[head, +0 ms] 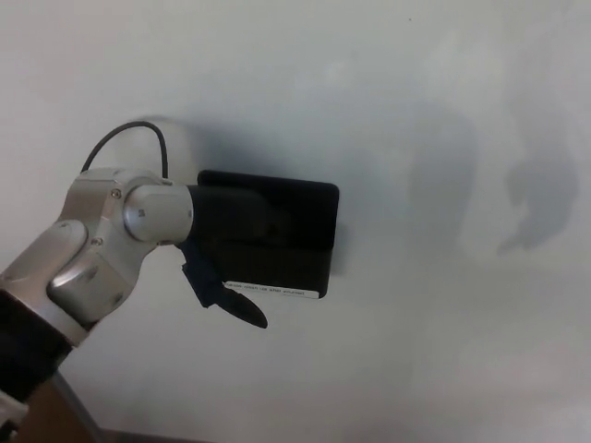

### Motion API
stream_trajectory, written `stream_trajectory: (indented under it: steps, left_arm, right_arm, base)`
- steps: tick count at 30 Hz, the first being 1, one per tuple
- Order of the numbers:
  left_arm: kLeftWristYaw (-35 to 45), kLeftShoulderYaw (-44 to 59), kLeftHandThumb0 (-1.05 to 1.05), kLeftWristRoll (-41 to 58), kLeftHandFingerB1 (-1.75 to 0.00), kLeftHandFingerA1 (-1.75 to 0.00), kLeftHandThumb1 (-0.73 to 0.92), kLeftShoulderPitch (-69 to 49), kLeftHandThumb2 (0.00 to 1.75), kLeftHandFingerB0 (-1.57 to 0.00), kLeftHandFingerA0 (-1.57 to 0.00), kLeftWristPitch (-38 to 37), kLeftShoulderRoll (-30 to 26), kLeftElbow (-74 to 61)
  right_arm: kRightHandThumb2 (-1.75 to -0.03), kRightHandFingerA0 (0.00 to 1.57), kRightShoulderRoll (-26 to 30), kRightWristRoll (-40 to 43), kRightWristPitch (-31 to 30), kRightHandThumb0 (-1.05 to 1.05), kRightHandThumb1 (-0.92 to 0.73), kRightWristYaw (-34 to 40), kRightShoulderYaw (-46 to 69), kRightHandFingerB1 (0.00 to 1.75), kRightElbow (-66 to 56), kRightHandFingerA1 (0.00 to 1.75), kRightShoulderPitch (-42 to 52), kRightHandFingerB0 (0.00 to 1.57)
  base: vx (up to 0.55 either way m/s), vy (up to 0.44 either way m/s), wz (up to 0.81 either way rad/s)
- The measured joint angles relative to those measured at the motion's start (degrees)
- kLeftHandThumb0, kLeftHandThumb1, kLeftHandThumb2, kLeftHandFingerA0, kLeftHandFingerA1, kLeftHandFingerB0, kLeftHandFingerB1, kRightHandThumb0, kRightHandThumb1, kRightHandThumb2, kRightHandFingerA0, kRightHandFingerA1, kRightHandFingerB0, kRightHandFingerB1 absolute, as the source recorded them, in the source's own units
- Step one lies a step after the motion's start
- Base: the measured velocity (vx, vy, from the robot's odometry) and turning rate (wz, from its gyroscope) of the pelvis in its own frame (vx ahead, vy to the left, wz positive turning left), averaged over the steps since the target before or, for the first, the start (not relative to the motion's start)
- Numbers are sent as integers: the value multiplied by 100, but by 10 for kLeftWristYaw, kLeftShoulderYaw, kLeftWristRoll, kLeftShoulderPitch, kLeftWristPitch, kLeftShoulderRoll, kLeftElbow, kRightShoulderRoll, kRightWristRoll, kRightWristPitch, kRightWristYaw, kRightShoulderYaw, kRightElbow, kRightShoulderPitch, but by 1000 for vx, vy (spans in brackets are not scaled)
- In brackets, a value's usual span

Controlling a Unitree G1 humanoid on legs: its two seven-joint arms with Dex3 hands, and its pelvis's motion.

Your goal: A magnetic marker holder is on the left hand side of the white board, the robot put the index and middle finger into the opening of the container and pull off the magnetic holder and hand it to a human on the left hand side.

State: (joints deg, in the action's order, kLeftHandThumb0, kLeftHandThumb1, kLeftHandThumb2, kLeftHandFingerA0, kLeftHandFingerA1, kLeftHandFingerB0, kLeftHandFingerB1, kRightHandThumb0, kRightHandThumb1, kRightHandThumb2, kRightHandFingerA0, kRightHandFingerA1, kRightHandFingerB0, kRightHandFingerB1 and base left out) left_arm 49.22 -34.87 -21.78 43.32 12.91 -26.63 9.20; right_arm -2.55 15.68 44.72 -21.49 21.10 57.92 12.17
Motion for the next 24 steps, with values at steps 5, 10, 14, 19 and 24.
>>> stream_trajectory:
  steps: [5, 10, 14, 19, 24]
  left_arm:
    - [-2, -30, -58, -26, -29, -69, 47, 21, 55, -25, -75, -11, 6, 15]
    - [-22, -49, -15, -52, -44, -57, 59, 26, 58, -71, -90, -27, 14, 19]
    - [-53, -66, -18, -78, -108, -153, 62, 24, 58, -74, -69, -33, 19, 22]
    - [-111, -72, -21, -108, -141, -175, 70, 2, 51, -58, -62, -57, 19, 25]
    - [-158, -72, -26, -125, -143, -175, 69, -48, 54, -50, -58, -93, 23, 44]
  right_arm:
    - [-63, 64, 0, -1, 0, -52, -75, 0, -3, 39, 0, 44, -4, 50]
    - [-63, 66, 1, 1, 0, -53, -74, -2, -3, 39, 0, 45, -6, 50]
    - [-64, 65, 1, 1, 0, -52, -76, -2, -3, 38, 0, 45, -7, 48]
    - [-63, 68, 1, 0, 0, -52, -75, -3, -5, 39, -2, 47, -6, 51]
    - [-64, 69, 1, 0, 0, -50, -76, -2, -5, 39, -2, 47, -7, 50]
  base:
    - [0, 0, 0]
    - [0, 0, 0]
    - [0, 0, 0]
    - [0, 0, 0]
    - [0, 0, 0]
